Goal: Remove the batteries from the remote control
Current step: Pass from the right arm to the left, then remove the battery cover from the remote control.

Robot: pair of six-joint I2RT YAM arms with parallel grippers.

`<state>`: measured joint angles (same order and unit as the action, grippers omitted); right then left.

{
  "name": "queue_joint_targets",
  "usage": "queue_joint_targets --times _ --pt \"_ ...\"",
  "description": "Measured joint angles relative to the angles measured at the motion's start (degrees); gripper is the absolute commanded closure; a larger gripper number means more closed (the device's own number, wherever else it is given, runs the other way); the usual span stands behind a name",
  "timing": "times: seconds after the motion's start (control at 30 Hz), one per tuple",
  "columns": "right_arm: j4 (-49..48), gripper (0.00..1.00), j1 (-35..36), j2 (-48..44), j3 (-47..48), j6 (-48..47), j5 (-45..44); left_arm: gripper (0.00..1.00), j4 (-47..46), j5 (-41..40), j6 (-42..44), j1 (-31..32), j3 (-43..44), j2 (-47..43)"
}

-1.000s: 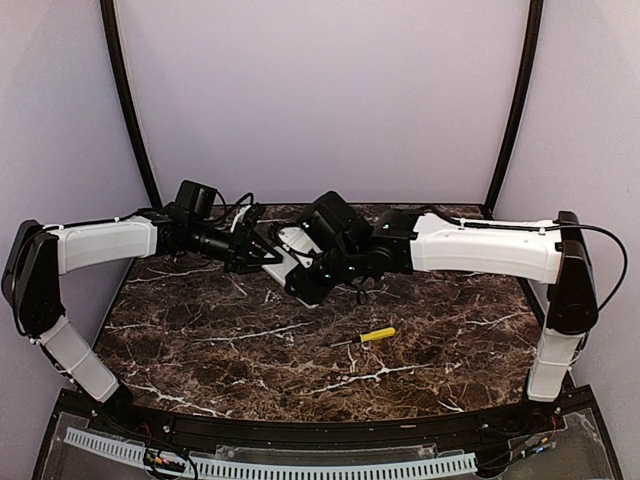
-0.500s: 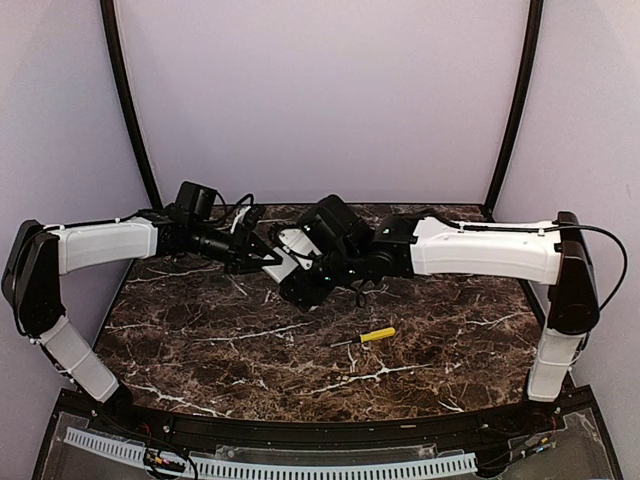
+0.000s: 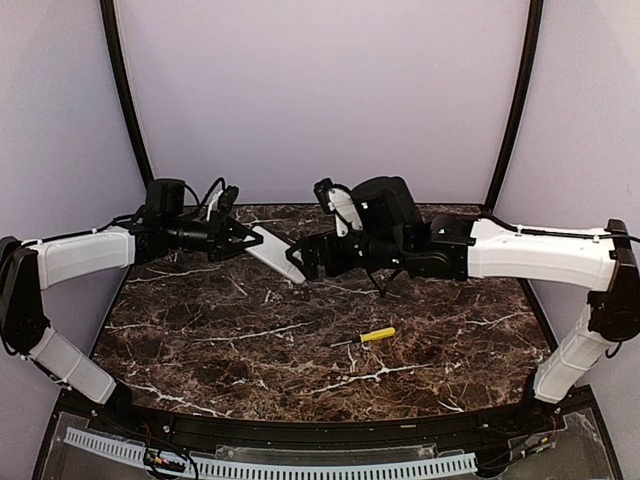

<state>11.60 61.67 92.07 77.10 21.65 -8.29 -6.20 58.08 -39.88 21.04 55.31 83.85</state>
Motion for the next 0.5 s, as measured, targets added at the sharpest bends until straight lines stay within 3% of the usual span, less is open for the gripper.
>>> queue_joint_targets --times 0.2,0.5 --pt "-8.28 0.06 -3.93 -2.49 -4.61 12.2 3.87 0.99 -11.3 1.7 -4.96 -1.84 -2.75 -3.08" --pt "-15.34 0.14 -4.31 -1.05 -5.97 18.82 12.0 0.99 -19.63 3.85 -8.37 -2.36 -4.52 -5.25"
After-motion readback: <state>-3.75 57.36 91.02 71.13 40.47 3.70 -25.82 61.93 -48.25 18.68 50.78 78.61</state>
